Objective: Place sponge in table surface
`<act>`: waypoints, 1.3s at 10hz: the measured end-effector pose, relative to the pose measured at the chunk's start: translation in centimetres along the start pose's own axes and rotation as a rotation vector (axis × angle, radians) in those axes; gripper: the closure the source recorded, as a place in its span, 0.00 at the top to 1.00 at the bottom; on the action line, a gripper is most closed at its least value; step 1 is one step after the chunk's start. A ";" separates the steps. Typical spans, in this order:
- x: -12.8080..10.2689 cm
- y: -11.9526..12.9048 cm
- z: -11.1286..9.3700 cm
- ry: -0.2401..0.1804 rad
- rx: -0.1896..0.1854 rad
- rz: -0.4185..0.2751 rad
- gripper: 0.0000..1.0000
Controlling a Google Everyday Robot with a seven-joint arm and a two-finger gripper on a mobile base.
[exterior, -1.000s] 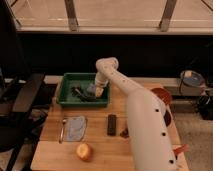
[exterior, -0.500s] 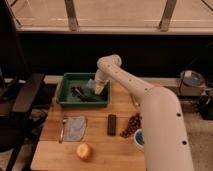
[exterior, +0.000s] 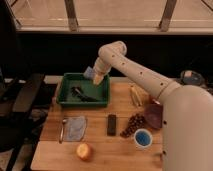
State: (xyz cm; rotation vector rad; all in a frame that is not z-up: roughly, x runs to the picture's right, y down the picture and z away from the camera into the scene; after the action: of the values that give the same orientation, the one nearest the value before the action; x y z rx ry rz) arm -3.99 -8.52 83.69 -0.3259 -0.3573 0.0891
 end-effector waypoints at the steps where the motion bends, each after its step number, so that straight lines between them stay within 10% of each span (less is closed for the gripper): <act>1: 0.3 0.2 -1.2 0.011 0.003 0.013 0.00; 5: 4.0 4.6 -4.5 0.088 -0.026 0.151 0.00; 13: 13.6 12.6 -0.2 0.145 -0.110 0.483 0.00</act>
State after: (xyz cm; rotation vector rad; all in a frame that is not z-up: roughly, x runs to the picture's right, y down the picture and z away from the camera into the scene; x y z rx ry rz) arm 8.38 5.23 83.85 -0.5202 -0.1335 0.5182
